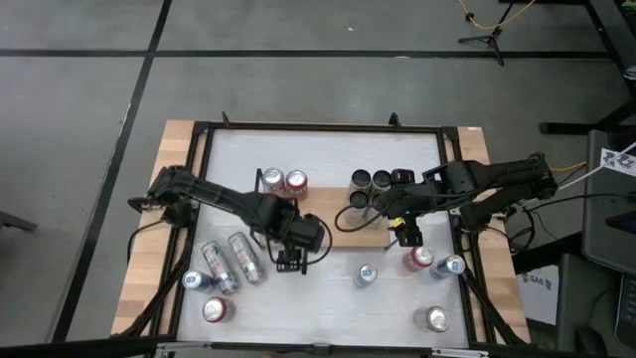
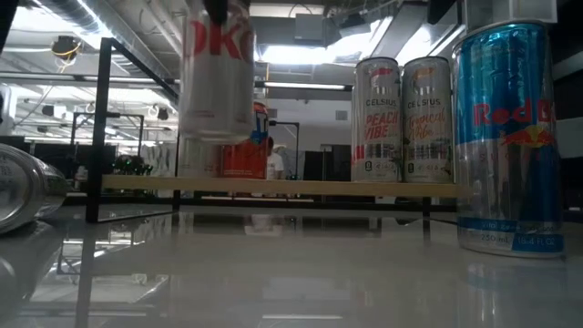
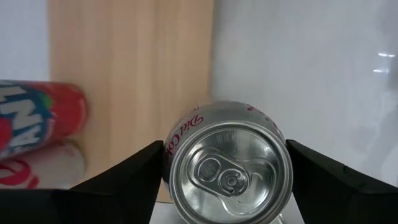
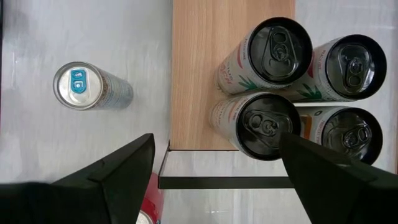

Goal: Place canned beverage on shelf
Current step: Put the left silver-red soda can on the shelf aligned with the other silver-red soda can

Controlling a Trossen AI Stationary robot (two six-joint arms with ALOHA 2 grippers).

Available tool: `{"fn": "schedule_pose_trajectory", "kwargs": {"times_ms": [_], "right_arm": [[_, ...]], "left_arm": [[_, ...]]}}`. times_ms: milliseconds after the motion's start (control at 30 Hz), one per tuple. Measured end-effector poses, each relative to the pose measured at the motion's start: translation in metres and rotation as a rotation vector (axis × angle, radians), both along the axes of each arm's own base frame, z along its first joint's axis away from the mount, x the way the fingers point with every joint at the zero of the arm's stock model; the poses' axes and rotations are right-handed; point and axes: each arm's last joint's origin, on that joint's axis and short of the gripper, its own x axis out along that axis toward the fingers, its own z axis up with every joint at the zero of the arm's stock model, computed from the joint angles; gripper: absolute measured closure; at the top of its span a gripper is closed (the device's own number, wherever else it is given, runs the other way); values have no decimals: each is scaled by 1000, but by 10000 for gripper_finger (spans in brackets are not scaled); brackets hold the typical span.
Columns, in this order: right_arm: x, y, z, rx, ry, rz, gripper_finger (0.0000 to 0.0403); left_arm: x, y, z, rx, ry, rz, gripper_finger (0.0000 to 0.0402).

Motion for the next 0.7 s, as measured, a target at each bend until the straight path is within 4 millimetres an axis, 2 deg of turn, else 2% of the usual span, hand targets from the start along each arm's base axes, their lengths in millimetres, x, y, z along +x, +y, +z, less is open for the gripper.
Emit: {"fn": "schedule_pose_trajectory", "kwargs": {"times_ms": [367,700], "right_arm": [[0,0,0,0,0,0,62],[0,0,0,0,0,0,62]], "left_arm": [[4,31,-12,16,66,1,115],[5,53,-13,17,106,-39,115]]}}
